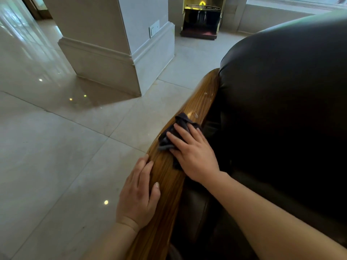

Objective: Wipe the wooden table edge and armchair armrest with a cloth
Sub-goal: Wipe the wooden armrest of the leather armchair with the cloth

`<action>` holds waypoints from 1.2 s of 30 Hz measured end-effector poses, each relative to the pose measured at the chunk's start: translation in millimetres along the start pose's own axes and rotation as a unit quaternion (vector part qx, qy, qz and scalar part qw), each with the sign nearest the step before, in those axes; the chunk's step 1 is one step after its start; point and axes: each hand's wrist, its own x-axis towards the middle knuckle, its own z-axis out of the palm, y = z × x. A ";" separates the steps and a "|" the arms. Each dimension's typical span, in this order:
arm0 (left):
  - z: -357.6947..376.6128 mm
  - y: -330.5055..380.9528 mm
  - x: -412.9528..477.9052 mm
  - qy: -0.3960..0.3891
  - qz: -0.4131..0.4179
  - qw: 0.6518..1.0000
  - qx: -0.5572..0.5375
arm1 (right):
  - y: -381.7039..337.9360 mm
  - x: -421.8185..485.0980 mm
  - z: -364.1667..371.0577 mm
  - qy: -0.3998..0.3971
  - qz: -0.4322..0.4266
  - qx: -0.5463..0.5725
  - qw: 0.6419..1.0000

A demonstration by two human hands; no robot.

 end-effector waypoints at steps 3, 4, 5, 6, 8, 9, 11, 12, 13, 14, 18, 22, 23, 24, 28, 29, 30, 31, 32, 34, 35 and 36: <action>0.2 -0.6 -0.3 -0.002 0.001 1.000 -0.007 | -23.7 -6.7 12.5 0.027 0.017 0.001 0.999; 0.1 -0.5 -0.5 0.000 0.002 1.000 -0.010 | -27.0 -17.8 16.2 0.025 -0.030 0.001 0.999; 0.1 -0.6 -0.9 0.000 0.003 1.000 -0.010 | -26.0 -29.4 17.4 0.008 -0.087 0.001 0.996; -0.1 -0.7 -1.5 -0.001 0.001 1.000 -0.009 | -19.3 -34.7 16.6 -0.015 -0.139 0.000 0.990; -0.6 -0.4 -2.2 0.002 0.001 1.000 -0.009 | -2.2 -21.0 13.2 -0.033 -0.170 -0.003 0.985; -0.2 -0.5 -1.9 0.003 0.002 1.000 -0.009 | 2.7 -6.3 10.5 -0.023 -0.140 -0.004 0.990; 0.7 -1.2 -2.2 0.004 0.002 1.000 -0.008 | 4.2 29.4 4.7 -0.008 -0.045 0.003 0.999; 0.8 -1.6 -2.1 0.004 0.001 1.000 -0.011 | 1.6 43.5 4.0 -0.007 -0.012 0.003 1.000; 0.8 -1.9 -1.7 0.005 0.001 1.000 -0.014 | -3.0 52.3 4.8 -0.006 0.000 0.000 1.000; 0.8 -2.5 -1.0 0.005 0.001 1.000 -0.014 | -8.7 54.1 6.3 -0.004 -0.006 -0.001 1.000; 0.2 -3.4 -0.5 0.011 0.010 0.999 -0.032 | -22.6 -8.5 14.1 0.007 -0.119 0.008 0.993; 1.3 -8.3 -1.2 0.013 0.025 0.999 -0.028 | 13.8 -67.6 15.9 0.011 -0.204 0.034 0.978; 1.4 -8.1 -1.0 0.014 0.024 0.999 -0.025 | 20.5 -65.7 15.7 0.022 -0.186 0.049 0.981; 1.8 -7.4 -0.8 0.013 0.021 0.999 -0.021 | 23.0 -57.8 16.5 0.033 -0.142 0.083 0.986; 3.4 -2.9 -1.7 -0.007 0.002 1.000 0.015 | 18.6 1.1 7.9 0.094 0.096 0.225 0.965; 2.5 -1.7 0.1 -0.012 0.001 0.999 0.030 | 16.8 10.7 6.7 0.109 0.130 0.242 0.955; 1.4 0.9 5.4 -0.013 -0.004 0.999 0.046 | 13.8 15.7 7.3 0.122 0.157 0.253 0.947; 1.3 5.7 17.0 -0.013 -0.012 0.998 0.058 | 9.4 15.7 9.5 0.128 0.173 0.253 0.943; 3.2 11.7 33.6 -0.012 -0.021 0.998 0.062 | 2.7 11.0 12.7 0.130 0.175 0.241 0.946; 11.0 25.9 72.6 -0.018 -0.056 0.997 0.042 | -16.0 -12.8 20.7 0.137 0.130 0.239 0.953; 14.6 31.6 89.6 -0.023 -0.079 0.996 0.034 | -22.7 -26.4 22.1 0.136 0.103 0.259 0.951; 18.5 34.1 100.5 -0.023 -0.093 0.995 0.042 | -26.1 -38.5 22.1 0.130 0.086 0.279 0.947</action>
